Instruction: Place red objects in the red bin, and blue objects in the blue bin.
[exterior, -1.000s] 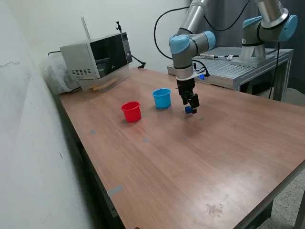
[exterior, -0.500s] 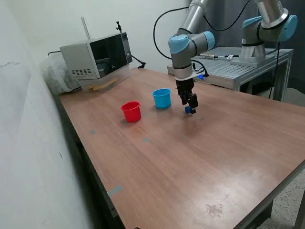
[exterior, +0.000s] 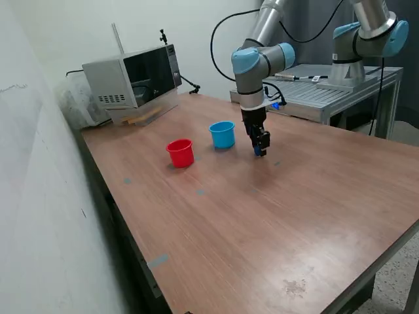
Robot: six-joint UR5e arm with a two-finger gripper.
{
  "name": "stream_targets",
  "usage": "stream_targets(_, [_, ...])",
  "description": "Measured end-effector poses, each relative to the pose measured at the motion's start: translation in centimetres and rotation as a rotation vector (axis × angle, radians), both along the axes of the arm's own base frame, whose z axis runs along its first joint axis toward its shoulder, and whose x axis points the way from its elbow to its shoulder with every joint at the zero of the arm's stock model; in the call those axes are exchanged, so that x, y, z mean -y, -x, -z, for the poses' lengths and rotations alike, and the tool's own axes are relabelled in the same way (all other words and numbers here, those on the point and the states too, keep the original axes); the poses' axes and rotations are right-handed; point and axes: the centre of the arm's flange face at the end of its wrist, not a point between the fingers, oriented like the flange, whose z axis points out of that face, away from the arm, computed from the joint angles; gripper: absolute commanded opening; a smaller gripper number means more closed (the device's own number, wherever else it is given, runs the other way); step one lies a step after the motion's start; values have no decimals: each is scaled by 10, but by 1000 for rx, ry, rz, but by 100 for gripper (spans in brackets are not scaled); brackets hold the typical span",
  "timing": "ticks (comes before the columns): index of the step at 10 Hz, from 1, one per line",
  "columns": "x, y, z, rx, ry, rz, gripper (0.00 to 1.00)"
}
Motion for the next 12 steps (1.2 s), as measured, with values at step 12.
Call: stream_targets(12, [0,1,-67,-114,-12,-2,0])
